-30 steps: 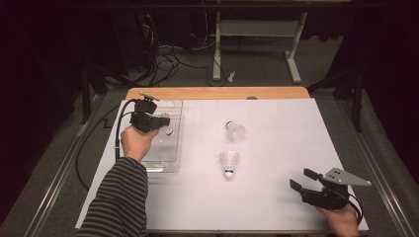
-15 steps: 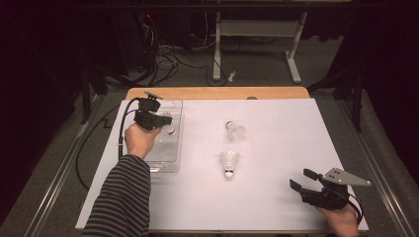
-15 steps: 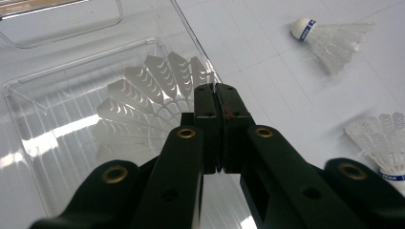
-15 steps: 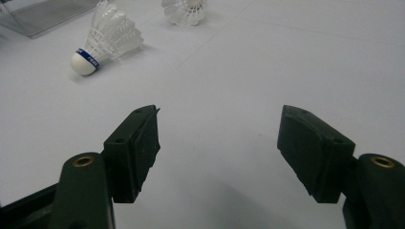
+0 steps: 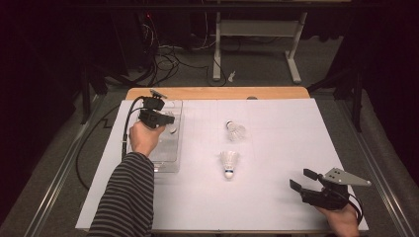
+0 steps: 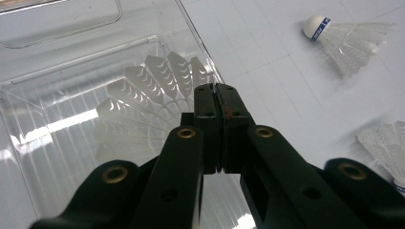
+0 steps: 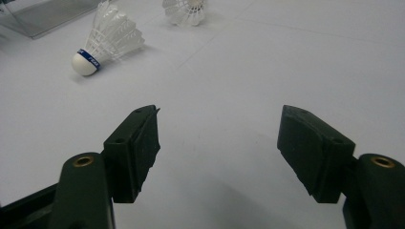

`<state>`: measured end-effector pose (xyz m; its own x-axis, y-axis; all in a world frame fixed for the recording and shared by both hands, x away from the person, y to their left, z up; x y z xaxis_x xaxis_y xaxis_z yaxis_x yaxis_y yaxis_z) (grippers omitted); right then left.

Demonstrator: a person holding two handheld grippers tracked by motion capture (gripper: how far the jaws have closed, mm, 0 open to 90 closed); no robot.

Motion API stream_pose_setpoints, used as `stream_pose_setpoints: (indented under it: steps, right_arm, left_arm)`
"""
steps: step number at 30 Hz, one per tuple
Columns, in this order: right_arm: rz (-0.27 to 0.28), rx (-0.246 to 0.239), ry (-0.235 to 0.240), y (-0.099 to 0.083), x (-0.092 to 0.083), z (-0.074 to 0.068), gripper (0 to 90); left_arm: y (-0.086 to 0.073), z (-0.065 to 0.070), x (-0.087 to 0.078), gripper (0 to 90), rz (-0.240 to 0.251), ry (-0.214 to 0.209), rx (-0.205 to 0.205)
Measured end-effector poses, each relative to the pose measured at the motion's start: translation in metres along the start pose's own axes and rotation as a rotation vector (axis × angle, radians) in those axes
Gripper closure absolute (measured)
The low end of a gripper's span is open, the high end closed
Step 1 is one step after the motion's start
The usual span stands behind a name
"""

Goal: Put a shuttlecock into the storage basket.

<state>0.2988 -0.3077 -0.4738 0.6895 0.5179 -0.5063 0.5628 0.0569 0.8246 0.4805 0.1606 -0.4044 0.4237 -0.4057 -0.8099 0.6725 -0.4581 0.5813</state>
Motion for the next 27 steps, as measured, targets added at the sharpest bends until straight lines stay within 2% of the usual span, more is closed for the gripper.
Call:
stream_pose_setpoints:
  steps: [5,6,8,12,18,27]
  right_arm:
    - [0.000,0.000,0.000,0.000,0.000,0.000,31.3]
    - [0.000,0.000,0.000,0.000,0.000,0.000,31.3]
    - [0.000,0.000,0.000,0.000,0.000,0.000,31.3]
    - [0.002,0.000,0.000,0.000,0.000,0.000,31.3]
    - [0.000,0.000,0.000,0.000,0.000,0.000,31.3]
    - [0.003,-0.001,-0.002,0.000,-0.001,0.000,31.3]
  left_arm:
    - [0.001,0.000,0.003,85.2,0.001,0.009,0.000]
    - [0.001,0.000,0.003,82.8,0.003,0.010,-0.002]
    - [0.002,0.000,0.003,71.9,0.009,0.029,-0.006]
    - [0.002,0.000,0.000,63.8,0.020,0.048,-0.002]
    - [0.003,0.001,-0.007,58.7,0.051,0.064,0.005]
    - [0.004,0.012,-0.014,52.2,0.079,0.073,0.047]
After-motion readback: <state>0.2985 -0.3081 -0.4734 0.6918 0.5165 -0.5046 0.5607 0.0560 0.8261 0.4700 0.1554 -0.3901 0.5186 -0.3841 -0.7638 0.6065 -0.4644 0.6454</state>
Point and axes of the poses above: each handheld gripper's, and its own axes: x roughly forward along the jaws, y roughly out of its top, z roughly to its right, the point moved 4 cm from there along x, roughly forward along the jaws, and after that the axes turned 12 degrees about x, right-handed, at the moved point
